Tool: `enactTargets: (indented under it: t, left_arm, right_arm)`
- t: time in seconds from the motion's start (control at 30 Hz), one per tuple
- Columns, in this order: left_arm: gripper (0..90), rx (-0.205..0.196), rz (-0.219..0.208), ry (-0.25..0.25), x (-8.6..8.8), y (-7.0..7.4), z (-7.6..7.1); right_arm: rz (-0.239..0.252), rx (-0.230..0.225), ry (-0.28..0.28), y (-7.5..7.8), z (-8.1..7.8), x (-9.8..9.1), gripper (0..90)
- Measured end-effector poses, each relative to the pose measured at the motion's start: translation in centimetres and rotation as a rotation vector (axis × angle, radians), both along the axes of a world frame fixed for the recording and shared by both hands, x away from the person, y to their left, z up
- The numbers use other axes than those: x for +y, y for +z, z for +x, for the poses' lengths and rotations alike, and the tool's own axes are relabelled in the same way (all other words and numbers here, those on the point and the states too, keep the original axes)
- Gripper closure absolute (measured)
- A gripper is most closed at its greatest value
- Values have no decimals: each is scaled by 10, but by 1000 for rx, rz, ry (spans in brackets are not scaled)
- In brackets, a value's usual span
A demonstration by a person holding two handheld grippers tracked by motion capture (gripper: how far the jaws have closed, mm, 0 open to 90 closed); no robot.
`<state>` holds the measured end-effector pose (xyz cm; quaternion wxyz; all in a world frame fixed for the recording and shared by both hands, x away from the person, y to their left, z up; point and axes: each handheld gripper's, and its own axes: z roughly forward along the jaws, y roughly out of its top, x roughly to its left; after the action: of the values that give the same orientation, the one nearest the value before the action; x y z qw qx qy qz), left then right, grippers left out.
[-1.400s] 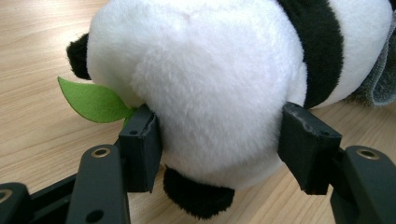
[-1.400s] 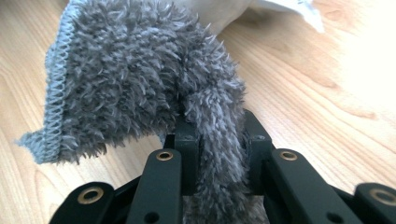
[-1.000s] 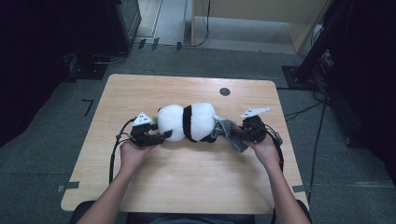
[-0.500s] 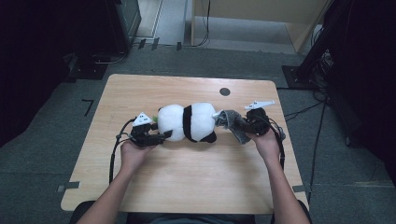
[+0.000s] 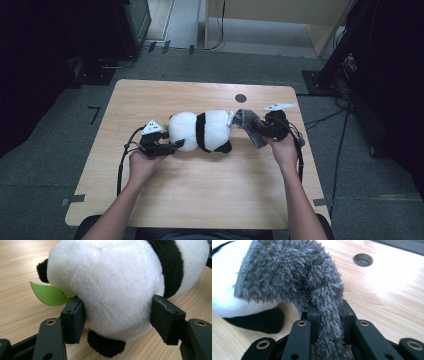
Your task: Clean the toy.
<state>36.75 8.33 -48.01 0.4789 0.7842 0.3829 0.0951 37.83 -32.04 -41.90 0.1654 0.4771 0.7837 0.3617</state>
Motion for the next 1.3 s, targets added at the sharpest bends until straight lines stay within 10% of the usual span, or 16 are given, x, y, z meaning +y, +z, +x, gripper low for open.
enactTargets:
  t: [0.67,1.3]
  left_arm:
    - [322,13,-4,-8,-1,1,2]
    - [267,-16,-10,24,29,8,2]
  right_arm:
    - [7,22,124,-17,-5,49,763]
    - [9,14,101,-18,2,33,758]
